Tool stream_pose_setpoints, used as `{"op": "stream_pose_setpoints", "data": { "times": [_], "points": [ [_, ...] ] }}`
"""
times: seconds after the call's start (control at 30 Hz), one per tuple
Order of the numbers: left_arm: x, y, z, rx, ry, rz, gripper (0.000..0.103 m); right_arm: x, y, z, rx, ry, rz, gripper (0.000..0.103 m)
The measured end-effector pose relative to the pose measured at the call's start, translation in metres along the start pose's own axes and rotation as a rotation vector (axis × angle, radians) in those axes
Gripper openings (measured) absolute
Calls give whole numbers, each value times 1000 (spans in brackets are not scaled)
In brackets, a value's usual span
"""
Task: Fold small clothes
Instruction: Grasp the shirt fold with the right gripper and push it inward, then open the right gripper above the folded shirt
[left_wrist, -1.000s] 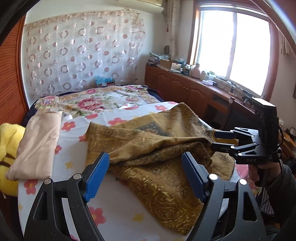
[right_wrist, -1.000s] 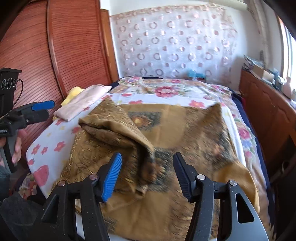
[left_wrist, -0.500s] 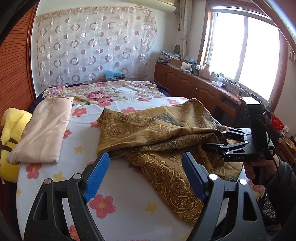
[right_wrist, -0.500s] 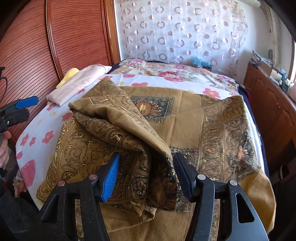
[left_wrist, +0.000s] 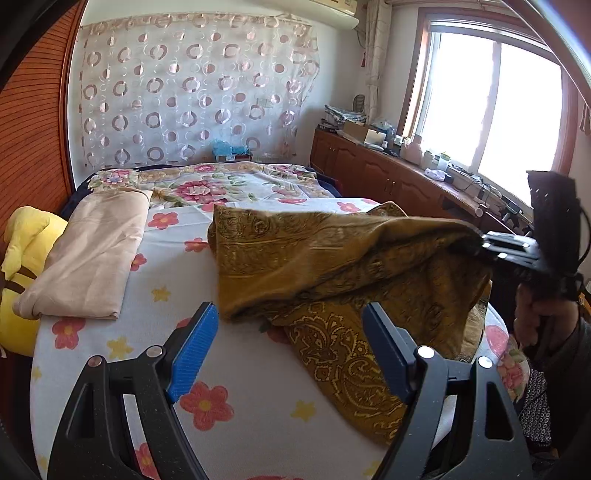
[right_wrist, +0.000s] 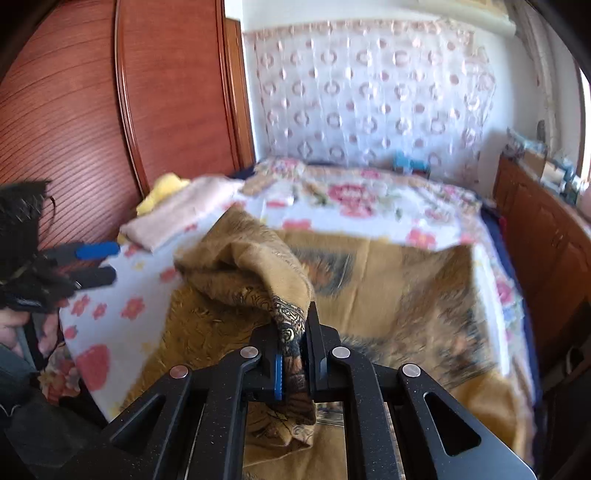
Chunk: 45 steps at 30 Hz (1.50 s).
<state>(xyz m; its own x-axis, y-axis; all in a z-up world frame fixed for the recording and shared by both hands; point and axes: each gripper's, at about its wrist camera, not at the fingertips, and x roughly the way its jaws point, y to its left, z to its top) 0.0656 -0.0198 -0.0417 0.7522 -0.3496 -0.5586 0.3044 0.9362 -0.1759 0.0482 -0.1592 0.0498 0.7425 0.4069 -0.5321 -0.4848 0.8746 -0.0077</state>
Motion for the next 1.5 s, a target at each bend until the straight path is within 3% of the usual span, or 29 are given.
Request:
{"op": "stream_pose_setpoints", "data": {
  "times": [0.13,0.23,0.47,0.6,0.7,0.83,0.97,1.13,1.5],
  "points": [
    [-3,-4,1,5,-10,-9,81,-29,-9,3,15,-29,0,9],
    [-4,-8,1,13,-15,-18,81,-45,-19,-3,15,-32,-52,9],
    [-1,-13,3,27,-14,-25,81,-39,-54,-36,78,79,-196,10],
    [1,-16,5,31,-9,-24,81,-32,-64,-47,116,117,-263,28],
    [3,-19,6,36,-8,-23,81,-39,-56,-43,111,86,-253,42],
    [1,-23,8,43,-15,-21,81,-44,-45,-35,71,57,-231,51],
    [0,-22,8,44,-16,-18,81,-37,-37,-31,23,50,-197,52],
    [4,-18,9,50,-10,-12,81,2,-20,-18,-44,70,-122,53],
    [40,9,12,29,32,0,81,104,-2,3,-200,251,-13,53]
  ]
}}
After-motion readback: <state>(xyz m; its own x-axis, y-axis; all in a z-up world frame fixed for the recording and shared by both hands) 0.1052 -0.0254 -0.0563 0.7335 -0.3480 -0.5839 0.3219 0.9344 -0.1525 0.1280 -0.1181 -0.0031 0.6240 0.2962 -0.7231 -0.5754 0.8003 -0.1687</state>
